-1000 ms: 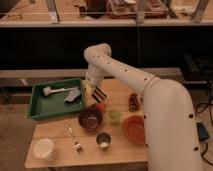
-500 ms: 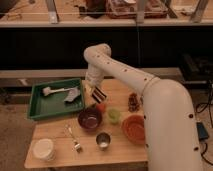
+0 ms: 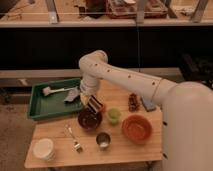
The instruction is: Wipe purple bowl with eraser
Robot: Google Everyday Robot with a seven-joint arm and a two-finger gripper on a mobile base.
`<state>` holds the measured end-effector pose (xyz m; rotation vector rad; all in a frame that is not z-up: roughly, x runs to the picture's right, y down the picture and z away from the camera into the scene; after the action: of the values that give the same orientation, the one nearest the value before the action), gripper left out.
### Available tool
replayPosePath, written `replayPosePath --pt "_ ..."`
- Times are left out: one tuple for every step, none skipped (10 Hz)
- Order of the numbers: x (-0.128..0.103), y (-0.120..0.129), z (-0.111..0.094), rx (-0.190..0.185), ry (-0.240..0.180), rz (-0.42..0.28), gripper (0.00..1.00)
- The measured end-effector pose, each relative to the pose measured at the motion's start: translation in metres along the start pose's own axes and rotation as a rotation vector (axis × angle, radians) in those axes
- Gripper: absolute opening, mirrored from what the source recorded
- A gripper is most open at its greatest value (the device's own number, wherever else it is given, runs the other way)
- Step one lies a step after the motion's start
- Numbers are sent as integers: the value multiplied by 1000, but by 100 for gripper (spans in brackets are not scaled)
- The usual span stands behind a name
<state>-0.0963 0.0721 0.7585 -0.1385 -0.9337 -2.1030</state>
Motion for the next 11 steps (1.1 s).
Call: replayPosePath --pt "-8 -13 2 4 -7 3 5" --pt "-17 -26 6 5 -18 12 5" --pt "-22 -33 15 -1 -21 19 5" --pt "-24 -36 22 -5 -20 24 5" --pt "-25 -39 31 -10 -20 28 5" --pt "-26 -42 37 -13 -22 30 5" --pt "-25 -43 43 -18 -25 29 5" --pt "-23 -45 46 -19 -29 28 5" --pt "-21 -46 49 -19 -36 25 5" --pt "-20 -45 52 -17 -46 29 5" --pt "-22 -43 55 -15 -57 34 5"
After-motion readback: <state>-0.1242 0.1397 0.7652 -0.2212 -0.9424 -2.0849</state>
